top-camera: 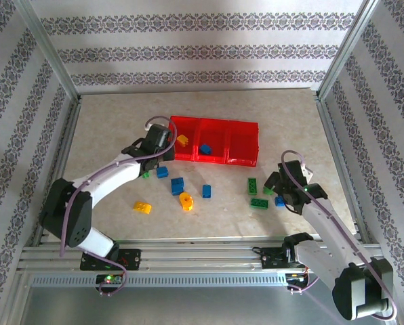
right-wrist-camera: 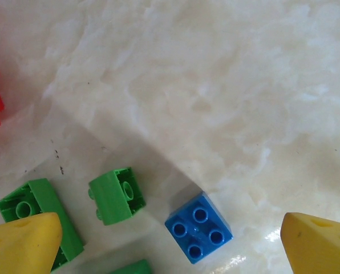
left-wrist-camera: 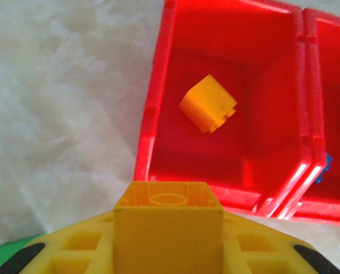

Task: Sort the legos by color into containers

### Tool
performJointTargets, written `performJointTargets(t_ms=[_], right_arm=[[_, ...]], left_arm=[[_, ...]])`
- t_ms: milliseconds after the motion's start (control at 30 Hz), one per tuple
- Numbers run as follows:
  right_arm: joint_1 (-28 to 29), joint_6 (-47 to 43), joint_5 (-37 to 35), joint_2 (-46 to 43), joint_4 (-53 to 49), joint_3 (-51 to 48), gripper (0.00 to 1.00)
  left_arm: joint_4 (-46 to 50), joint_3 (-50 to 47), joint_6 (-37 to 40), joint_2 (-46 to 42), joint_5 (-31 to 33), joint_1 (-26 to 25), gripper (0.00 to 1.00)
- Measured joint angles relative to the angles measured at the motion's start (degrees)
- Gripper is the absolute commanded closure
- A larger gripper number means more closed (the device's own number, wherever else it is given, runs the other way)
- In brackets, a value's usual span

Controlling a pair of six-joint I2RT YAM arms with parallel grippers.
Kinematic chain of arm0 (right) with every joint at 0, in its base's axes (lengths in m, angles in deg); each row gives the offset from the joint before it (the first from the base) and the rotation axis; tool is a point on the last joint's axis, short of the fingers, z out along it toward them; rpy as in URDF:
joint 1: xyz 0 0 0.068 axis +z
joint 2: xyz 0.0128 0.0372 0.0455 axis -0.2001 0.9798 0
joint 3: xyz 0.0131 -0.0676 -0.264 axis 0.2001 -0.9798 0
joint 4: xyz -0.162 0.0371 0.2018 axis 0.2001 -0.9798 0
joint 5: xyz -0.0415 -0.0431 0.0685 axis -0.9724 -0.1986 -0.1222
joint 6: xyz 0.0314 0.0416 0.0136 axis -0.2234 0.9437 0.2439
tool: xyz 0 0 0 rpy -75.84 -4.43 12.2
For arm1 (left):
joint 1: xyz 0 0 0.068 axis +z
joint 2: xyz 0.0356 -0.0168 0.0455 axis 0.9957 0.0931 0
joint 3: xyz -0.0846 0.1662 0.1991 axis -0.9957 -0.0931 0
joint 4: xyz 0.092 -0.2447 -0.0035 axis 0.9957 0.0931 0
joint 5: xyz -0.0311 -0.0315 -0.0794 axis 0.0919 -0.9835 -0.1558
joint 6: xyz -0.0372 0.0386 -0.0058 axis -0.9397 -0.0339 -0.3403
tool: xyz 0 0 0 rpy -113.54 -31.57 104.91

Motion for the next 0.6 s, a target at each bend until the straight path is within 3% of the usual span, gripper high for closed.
performJointTargets(t_ms=[600], right_arm=[[-2.1, 1.0, -0.1, -2.7, -0.9, -1.8, 0.02]], left_arm=[[3.6, 23.8, 8.2, 21.8, -1.1, 0.0, 0.8]])
